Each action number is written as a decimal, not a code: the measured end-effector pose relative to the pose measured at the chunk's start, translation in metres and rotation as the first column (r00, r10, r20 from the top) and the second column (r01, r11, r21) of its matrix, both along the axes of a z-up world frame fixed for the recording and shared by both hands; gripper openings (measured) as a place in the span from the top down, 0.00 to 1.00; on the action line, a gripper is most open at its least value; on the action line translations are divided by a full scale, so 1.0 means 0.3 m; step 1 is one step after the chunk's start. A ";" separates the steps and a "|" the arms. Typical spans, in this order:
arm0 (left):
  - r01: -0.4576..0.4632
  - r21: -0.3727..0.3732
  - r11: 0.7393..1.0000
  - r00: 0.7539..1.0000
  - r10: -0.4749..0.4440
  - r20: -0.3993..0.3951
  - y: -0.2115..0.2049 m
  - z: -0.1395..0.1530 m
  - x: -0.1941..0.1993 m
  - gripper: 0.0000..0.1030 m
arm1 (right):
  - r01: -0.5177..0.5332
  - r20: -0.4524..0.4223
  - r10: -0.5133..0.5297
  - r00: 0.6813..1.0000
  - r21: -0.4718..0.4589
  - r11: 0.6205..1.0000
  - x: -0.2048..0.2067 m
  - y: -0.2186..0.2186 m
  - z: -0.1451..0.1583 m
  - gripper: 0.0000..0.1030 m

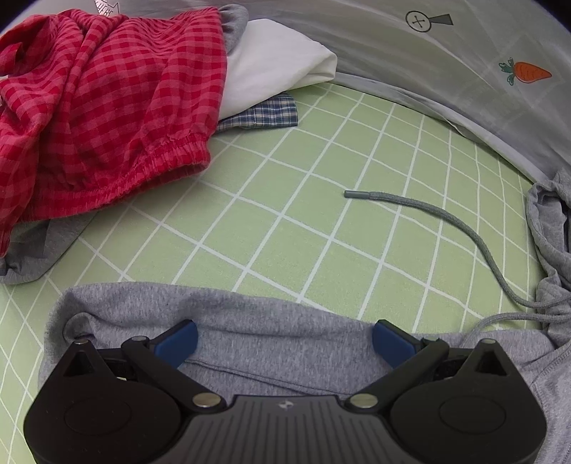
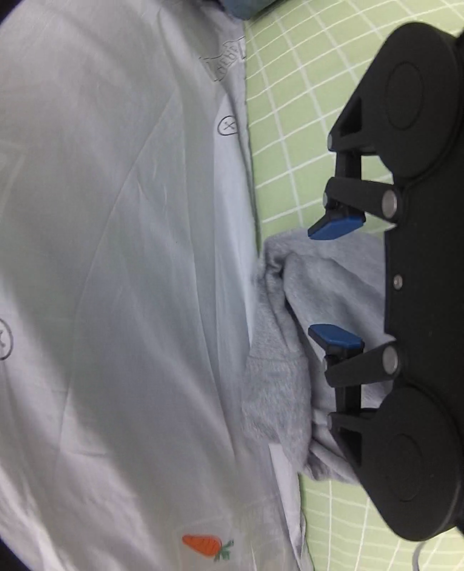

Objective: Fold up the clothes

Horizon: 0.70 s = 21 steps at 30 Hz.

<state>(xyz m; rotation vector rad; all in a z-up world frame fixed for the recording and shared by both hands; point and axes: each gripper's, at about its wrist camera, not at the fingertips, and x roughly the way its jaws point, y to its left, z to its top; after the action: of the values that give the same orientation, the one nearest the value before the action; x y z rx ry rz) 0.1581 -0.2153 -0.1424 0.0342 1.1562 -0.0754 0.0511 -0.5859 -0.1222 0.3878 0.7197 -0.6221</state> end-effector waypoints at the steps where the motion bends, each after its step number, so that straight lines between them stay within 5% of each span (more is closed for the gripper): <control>1: -0.005 0.002 1.000 1.000 0.005 -0.005 0.002 0.002 0.001 0.00 | 0.007 0.011 -0.007 1.000 0.027 1.000 -0.025 0.042 0.010 0.48; 6: -0.005 0.022 1.000 1.000 0.005 -0.015 0.018 0.006 -0.010 0.00 | 0.033 0.078 -0.052 0.996 0.232 0.972 -0.105 0.228 0.036 0.49; 10: 0.001 0.041 0.999 1.000 0.000 -0.026 0.037 0.003 -0.023 0.00 | -0.056 0.100 0.032 0.995 0.248 0.967 -0.041 0.373 0.032 0.50; 15: 0.006 0.038 0.999 0.999 -0.005 -0.034 0.075 0.001 -0.043 0.00 | -0.040 0.081 0.018 0.997 0.278 0.960 0.028 0.412 -0.020 0.56; 19: 0.025 0.027 0.999 0.999 -0.024 -0.029 0.093 0.001 -0.051 0.00 | -0.026 0.073 0.009 0.997 0.232 0.972 0.028 0.392 -0.023 0.95; 21: 0.033 0.026 0.999 0.999 -0.032 -0.025 0.095 0.001 -0.054 0.00 | -0.026 0.067 0.012 0.998 0.211 0.977 0.002 0.369 -0.008 0.96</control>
<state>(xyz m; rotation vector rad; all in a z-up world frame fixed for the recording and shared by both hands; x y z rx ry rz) 0.1420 -0.1867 -0.1420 0.0754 1.1811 -0.0898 0.0518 -0.4751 -0.1245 0.5953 0.7291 -0.5132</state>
